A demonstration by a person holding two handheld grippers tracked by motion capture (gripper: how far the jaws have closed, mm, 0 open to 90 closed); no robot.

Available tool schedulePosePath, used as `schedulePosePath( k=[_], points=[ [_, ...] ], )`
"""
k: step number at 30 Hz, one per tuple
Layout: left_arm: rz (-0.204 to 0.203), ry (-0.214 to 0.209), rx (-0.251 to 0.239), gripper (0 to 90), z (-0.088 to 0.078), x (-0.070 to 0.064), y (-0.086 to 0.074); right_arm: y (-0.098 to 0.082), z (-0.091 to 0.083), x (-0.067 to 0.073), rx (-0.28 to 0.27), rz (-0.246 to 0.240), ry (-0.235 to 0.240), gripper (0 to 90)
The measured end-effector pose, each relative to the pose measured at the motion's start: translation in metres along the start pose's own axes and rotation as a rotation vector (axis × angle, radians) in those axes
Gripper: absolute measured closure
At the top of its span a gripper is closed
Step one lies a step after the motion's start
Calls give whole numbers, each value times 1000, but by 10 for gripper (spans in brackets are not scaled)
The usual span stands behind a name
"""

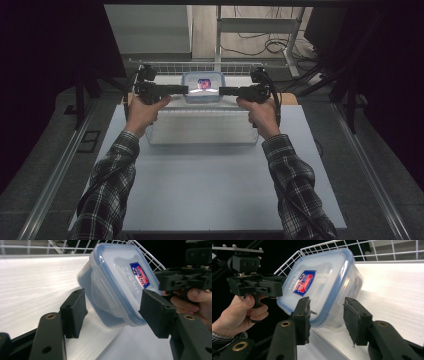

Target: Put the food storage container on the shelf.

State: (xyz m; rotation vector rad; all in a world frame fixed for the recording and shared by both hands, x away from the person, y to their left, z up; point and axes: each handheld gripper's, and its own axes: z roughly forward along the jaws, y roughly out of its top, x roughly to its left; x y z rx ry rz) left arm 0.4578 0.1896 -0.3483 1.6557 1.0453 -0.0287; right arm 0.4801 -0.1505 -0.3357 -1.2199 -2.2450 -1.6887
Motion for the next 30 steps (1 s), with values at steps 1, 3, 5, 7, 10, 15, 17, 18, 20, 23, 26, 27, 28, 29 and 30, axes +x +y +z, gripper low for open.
schedulePosePath(
  k=[1, 3, 5, 7, 10, 15, 17, 18, 20, 23, 26, 27, 28, 29, 30],
  points=[
    [4, 3, -5, 380, -1, 1, 0, 0, 0, 1, 2, -5, -7, 556],
    [3, 8, -19, 387, -3, 1, -1, 0, 0, 3, 3, -14, -16, 552],
    [19, 6, -23, 440, -4, 0, -1, 0, 0, 4, -4, -16, -33, 549],
    [27, 5, -24, 486, -4, -1, 0, 1, 0, 5, -16, -19, -51, 559],
    [31, 24, -27, 507, -2, -4, 1, 3, 1, 8, -29, -30, -83, 562],
    [75, 91, -50, 462, 0, -11, 0, 4, 3, 13, -43, -65, -139, 516],
    [99, 95, -68, 388, 0, -13, -2, 4, 3, 14, -49, -92, -155, 437],
    [105, 90, -76, 374, 0, -14, -3, 3, 3, 15, -52, -102, -160, 406],
    [116, 89, -82, 315, -1, -14, -3, 2, 3, 14, -51, -108, -157, 340],
    [140, 91, -90, 238, -2, -16, -5, 1, 2, 14, -60, -114, -146, 259],
    [166, 98, -89, 179, -4, -19, -6, 1, 2, 15, -55, -138, -146, 188],
    [172, 98, -87, 161, -5, -20, -7, 0, 2, 16, -53, -151, -144, 172],
    [177, 98, -86, 136, -5, -21, -8, 0, 2, 17, -52, -163, -147, 147],
    [185, 98, -82, 116, -5, -22, -9, -1, 2, 18, -48, -171, -151, 128],
    [194, 98, -79, 104, -6, -23, -10, -1, 2, 19, -48, -184, -153, 117]
  ],
)
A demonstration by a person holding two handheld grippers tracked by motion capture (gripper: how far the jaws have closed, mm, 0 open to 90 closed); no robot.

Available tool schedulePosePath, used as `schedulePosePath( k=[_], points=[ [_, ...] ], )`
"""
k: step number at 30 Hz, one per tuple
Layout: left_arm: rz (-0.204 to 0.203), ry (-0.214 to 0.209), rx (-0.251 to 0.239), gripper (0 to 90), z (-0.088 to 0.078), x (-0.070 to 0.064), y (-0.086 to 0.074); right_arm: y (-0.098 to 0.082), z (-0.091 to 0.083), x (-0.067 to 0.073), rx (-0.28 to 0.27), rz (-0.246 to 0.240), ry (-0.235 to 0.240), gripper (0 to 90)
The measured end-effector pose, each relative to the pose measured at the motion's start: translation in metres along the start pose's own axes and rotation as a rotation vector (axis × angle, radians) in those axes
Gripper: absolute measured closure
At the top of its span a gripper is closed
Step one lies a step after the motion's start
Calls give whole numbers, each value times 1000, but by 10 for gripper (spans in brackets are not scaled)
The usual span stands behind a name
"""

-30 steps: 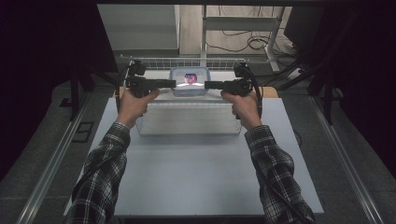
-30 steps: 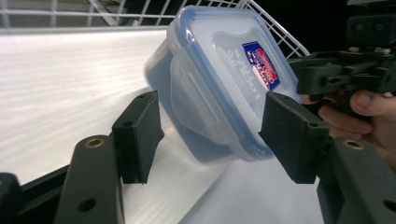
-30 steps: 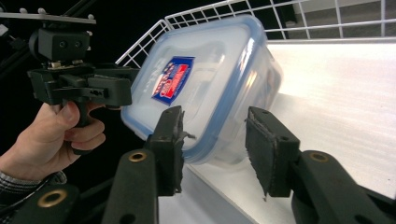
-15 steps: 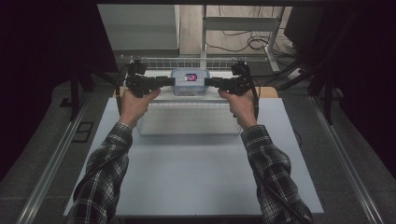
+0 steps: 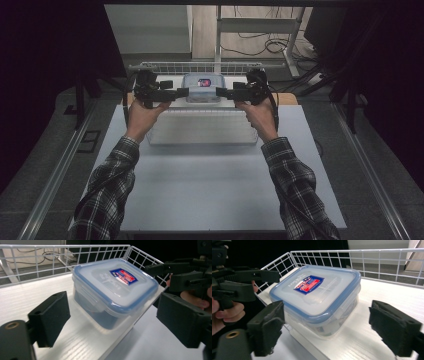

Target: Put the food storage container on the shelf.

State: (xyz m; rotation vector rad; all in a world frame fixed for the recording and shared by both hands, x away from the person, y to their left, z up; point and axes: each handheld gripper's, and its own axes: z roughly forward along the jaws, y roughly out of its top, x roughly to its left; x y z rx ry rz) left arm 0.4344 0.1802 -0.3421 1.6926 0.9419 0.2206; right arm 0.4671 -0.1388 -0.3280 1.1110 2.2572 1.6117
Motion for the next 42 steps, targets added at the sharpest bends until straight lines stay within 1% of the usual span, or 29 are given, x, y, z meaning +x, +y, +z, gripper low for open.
schedulePosePath(
  k=[2, 3, 5, 7, 8, 11, 14, 15, 17, 19, 26, 29, 31, 37, 42],
  points=[
    [13, 4, 7, 75, -1, -2, -2, -1, 0, 3, 9, -10, -4, 86],
    [23, -3, 13, 68, -2, -3, -2, -2, 0, 4, 12, -19, -8, 72],
    [40, -3, 19, 59, -3, -6, -5, -3, 0, 7, 22, -40, -9, 52],
    [58, -12, 31, 53, -4, -9, -7, -5, -1, 9, 28, -59, -16, 35],
    [66, -8, 33, 48, -4, -10, -8, -6, -1, 10, 30, -67, -16, 28],
    [86, -14, 28, 46, -6, -14, -11, -9, -1, 13, 36, -79, -14, 14],
    [115, -22, 15, 42, -10, -19, -14, -12, -3, 17, 43, -104, -32, 11],
    [118, -26, 14, 40, -10, -21, -15, -13, -4, 18, 45, -110, -35, 9],
    [134, -30, 12, 32, -12, -25, -16, -14, -5, 21, 43, -118, -42, 8],
    [142, -39, 15, 27, -13, -28, -17, -16, -8, 24, 38, -123, -38, 6],
    [182, -28, 32, 17, -15, -36, -26, -22, -16, 30, 28, -130, -27, 8],
    [190, -29, 20, 12, -16, -38, -31, -26, -19, 32, 27, -136, -30, 8],
    [201, -26, 23, 12, -17, -41, -34, -28, -21, 33, 29, -140, -30, 8],
    [239, -34, 30, 11, -20, -53, -43, -37, -27, 37, 26, -156, -31, 8],
    [247, -40, 37, 13, -21, -60, -51, -47, -29, 40, 34, -166, -14, 8]
  ],
)
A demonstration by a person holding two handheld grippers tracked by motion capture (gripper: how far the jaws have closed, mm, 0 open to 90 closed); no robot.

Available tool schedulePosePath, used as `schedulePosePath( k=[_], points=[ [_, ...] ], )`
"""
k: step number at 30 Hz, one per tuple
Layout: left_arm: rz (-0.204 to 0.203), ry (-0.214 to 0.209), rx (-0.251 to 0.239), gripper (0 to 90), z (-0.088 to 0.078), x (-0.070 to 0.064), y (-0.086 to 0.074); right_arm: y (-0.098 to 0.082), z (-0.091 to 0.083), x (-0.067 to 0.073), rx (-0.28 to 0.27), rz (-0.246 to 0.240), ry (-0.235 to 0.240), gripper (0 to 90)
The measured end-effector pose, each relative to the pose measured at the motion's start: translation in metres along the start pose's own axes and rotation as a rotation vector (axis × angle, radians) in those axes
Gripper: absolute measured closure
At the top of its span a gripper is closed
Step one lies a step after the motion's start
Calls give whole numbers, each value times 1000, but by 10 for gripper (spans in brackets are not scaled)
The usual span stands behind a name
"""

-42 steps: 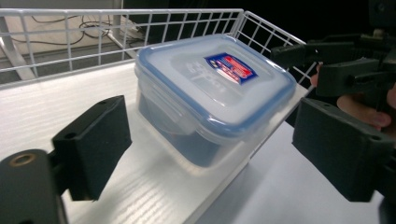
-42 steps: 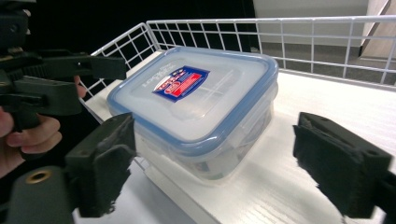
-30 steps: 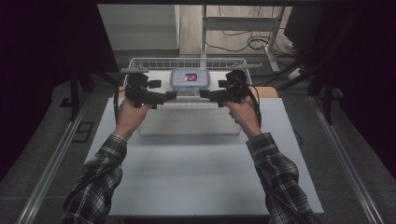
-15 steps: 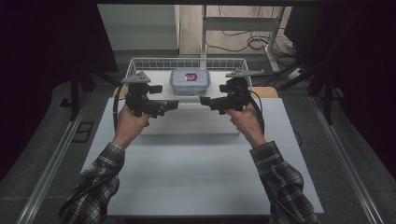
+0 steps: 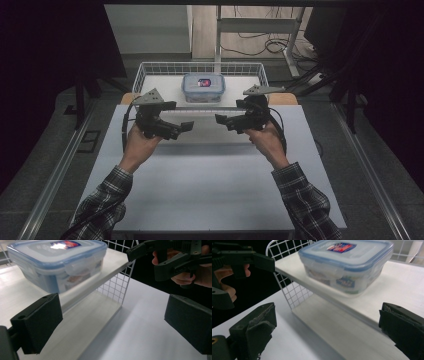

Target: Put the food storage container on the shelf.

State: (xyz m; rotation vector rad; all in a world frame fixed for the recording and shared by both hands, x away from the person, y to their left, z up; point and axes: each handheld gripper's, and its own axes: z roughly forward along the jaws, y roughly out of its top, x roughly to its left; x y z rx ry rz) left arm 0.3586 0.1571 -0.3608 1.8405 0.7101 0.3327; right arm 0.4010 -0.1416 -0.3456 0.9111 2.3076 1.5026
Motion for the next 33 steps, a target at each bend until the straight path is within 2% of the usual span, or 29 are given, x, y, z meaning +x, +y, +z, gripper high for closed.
schedulePosePath(
  k=[6, 22, 33],
  points=[
    [15, 10, 23, 14, 1, -10, -10, -12, 0, 6, 17, -35, 1, 6],
    [37, 29, 58, 0, 0, -31, -42, -42, -8, 19, 16, -71, -16, 0],
    [13, 42, 53, 1, -2, -39, -69, -64, -8, 27, 25, -90, -31, 0]
  ],
)
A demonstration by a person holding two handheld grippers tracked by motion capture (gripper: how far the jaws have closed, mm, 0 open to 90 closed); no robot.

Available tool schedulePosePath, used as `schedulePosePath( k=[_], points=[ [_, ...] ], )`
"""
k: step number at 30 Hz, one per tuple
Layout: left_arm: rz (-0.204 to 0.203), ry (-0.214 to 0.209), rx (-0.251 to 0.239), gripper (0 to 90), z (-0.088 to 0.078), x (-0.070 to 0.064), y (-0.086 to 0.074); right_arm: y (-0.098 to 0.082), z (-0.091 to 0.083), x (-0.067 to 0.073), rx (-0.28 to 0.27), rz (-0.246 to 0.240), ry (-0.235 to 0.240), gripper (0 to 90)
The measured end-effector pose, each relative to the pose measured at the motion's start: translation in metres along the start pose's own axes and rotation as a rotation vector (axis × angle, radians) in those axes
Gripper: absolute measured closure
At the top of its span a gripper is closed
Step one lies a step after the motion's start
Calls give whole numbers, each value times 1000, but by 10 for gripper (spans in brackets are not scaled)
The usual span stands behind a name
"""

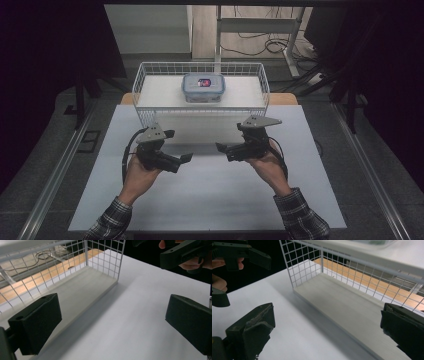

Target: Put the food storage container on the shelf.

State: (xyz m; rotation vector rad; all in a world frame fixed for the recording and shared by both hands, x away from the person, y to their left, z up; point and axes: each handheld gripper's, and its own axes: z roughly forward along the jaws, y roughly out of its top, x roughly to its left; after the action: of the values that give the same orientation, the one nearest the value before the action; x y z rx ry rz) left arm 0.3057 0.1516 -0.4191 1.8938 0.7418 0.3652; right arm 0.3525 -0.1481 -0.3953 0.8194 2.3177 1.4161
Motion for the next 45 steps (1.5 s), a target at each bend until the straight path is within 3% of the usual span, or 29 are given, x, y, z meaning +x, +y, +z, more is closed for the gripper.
schedulePosePath(
  k=[4, 7, 16, 24, 32, 45],
  points=[
    [-13, 7, 2, 4, 1, 0, -11, -9, 2, 2, 10, -4, -3, 0],
    [-5, 29, 17, 4, 2, -2, -17, -15, 4, 2, 27, -11, -2, 0],
    [-2, 42, 29, 7, 5, -9, -35, -30, 3, 9, 50, -26, 10, 0],
    [-5, 50, 29, 12, 2, -13, -45, -43, 0, 16, 77, -13, 23, 0],
    [-30, 49, 41, 18, -1, -16, -63, -54, -2, 22, 69, 12, 37, 0],
    [-45, 73, 67, 16, -13, -22, -88, -87, -12, 26, 85, 16, 15, 0]
  ],
)
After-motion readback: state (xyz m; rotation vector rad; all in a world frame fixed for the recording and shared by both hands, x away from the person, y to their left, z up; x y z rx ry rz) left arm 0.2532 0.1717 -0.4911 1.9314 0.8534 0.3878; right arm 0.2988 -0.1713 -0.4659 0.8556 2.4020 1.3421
